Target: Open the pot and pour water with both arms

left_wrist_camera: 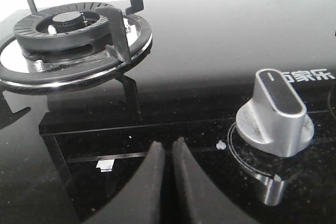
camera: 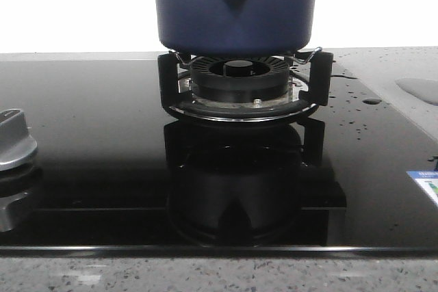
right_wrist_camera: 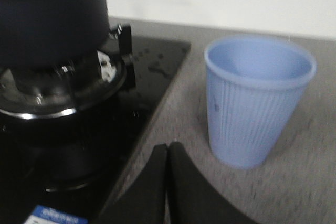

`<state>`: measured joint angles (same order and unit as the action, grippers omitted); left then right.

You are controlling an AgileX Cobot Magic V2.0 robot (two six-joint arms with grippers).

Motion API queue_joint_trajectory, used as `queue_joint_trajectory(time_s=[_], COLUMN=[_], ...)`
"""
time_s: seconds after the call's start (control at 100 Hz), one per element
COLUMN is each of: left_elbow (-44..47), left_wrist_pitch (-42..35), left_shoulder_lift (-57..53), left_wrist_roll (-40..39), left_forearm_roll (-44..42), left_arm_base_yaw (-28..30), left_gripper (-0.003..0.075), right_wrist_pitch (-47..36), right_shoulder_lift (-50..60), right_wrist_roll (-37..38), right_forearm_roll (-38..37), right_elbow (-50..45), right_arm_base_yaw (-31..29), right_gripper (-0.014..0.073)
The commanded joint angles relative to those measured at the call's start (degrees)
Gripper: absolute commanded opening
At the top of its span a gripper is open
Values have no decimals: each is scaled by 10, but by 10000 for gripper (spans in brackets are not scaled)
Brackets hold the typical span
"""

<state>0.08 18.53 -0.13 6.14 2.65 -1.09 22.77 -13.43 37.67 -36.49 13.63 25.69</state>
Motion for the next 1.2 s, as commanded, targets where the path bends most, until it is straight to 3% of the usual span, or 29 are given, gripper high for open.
queue_joint_trajectory(time_s=[0.0, 0.16, 0.36, 0.53, 0.59, 1.19], left_elbow=[25, 25, 25, 25, 25, 25], left_wrist_pitch=[-28, -28, -28, -28, -28, -28], left_shoulder_lift=[-7, -7, -7, -7, -7, -7], left_wrist_roll=[-5, -5, -5, -5, -5, -5], left_forearm_roll=[8, 8, 8, 8, 8, 8], left_arm_base_yaw=[1, 1, 1, 1, 1, 1], left_gripper=[-20, -20, -20, -20, -20, -20], right_wrist_pitch=[-86, -162, -173, -48, -48, -50], right_shoulder_lift=[-7, -2, 71, 151, 151, 151], right_wrist_roll=[-37, -120, -221, -302, -332, -332], right_forearm_roll=[40, 114, 226, 315, 317, 314], right_elbow=[-22, -98, -160, -159, -159, -159], right_arm_base_yaw=[-57, -163, -214, -235, -240, -241], right_gripper=[-71, -71, -71, -71, -71, -71])
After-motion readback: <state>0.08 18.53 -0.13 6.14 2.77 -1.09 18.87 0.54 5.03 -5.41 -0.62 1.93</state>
